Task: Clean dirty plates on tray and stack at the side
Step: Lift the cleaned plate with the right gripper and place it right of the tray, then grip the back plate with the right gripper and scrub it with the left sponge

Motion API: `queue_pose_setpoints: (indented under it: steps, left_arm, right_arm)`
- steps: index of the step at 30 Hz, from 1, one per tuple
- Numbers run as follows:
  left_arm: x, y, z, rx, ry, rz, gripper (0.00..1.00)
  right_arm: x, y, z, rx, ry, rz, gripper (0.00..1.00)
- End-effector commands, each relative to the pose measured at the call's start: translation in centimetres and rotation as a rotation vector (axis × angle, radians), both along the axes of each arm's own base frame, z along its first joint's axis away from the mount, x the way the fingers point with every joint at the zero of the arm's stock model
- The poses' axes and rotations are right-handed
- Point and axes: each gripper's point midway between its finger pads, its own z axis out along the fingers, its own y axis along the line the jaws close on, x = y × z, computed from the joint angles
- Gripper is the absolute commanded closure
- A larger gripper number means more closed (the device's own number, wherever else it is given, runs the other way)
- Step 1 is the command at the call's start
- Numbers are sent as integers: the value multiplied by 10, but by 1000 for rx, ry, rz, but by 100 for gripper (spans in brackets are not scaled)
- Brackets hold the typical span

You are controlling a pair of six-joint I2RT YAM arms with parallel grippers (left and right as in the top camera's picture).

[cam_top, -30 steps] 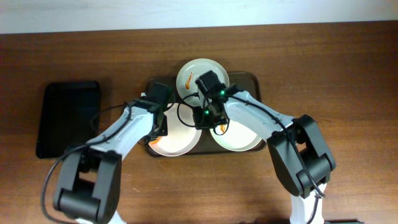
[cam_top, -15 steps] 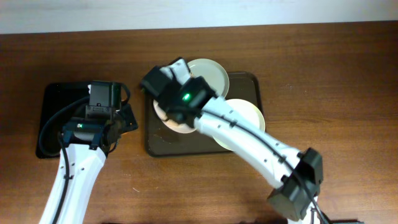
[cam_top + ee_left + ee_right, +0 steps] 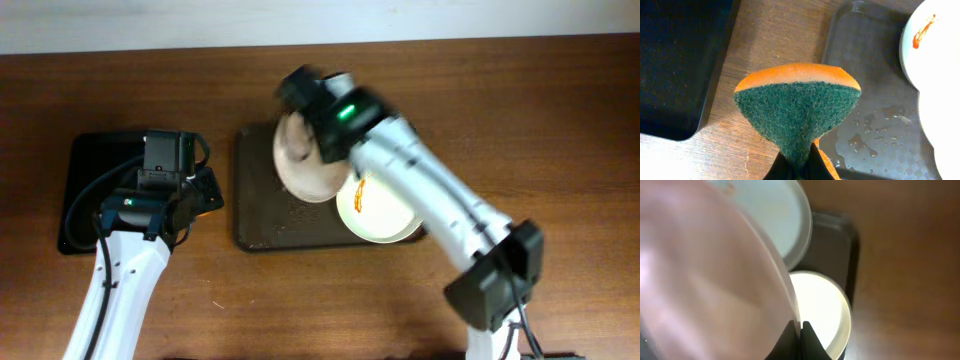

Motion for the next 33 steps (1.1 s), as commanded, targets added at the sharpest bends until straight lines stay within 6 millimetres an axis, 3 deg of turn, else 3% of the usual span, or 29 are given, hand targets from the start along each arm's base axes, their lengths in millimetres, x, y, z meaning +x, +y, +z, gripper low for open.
queue_pose_setpoints:
  steps: [1,4,6,8,10,11,12,13,15,19,21,22,23,26,28,29,31,32,33]
  left_arm:
    - [1,-2,1,-12,-3,-17,100]
    - [4,-8,-6,-40,-12,-37,100]
    - [5,-10,-12,-46,-9,-40,100]
    - [6,-10,-14,-45,-3,-40,100]
    - [8,-10,-17,-44,4,-40,100]
    - [9,-10,-20,-43,10,-41,100]
    - [10,-10,-24,-41,21,-43,100]
    - [11,-10,-31,-39,43,-43,100]
    - [12,-13,-42,-48,76,-49,100]
    - [18,-31,-49,-103,84,-157,100]
    - [19,-33,-50,-105,87,-173,100]
    - [20,-33,-50,-104,82,-176,100]
    - [20,-33,-50,-104,80,-176,100]
    - [19,-33,-51,-93,83,-196,100]
    - [19,-33,-52,-93,85,-196,100]
    - [19,-33,-52,-93,85,-196,100]
    - [19,-33,-52,-93,86,-196,100]
    - [19,-33,-52,-93,86,-196,100]
    - [19,-33,-52,-93,86,-196,100]
  right_arm:
    - [0,-38,-2,331,203,-55,96]
    - [4,-157,-26,337,270,-326,96]
    - [-6,-219,-47,341,301,-471,96]
    - [-16,-269,-73,361,303,-604,96]
    - [-27,-294,-97,376,310,-675,96]
    - [-31,-300,-105,379,311,-693,87]
    - [-32,-304,-110,376,309,-702,56]
    - [-33,-306,-114,373,309,-706,56]
    - [-30,-298,-113,393,308,-679,44]
    - [-7,-218,-104,548,303,-313,40]
    - [12,-143,-97,596,268,-123,39]
    - [24,-108,-94,581,219,-47,32]
    - [37,-81,-94,521,153,9,5]
    - [59,-43,-111,307,17,-55,1]
    - [67,-23,-127,310,-5,-53,2]
    - [71,-24,-136,297,-12,-81,2]
    - [78,-28,-160,287,-4,-104,26]
    - [79,-29,-168,288,9,-108,47]
    - [79,-28,-173,291,12,-107,55]
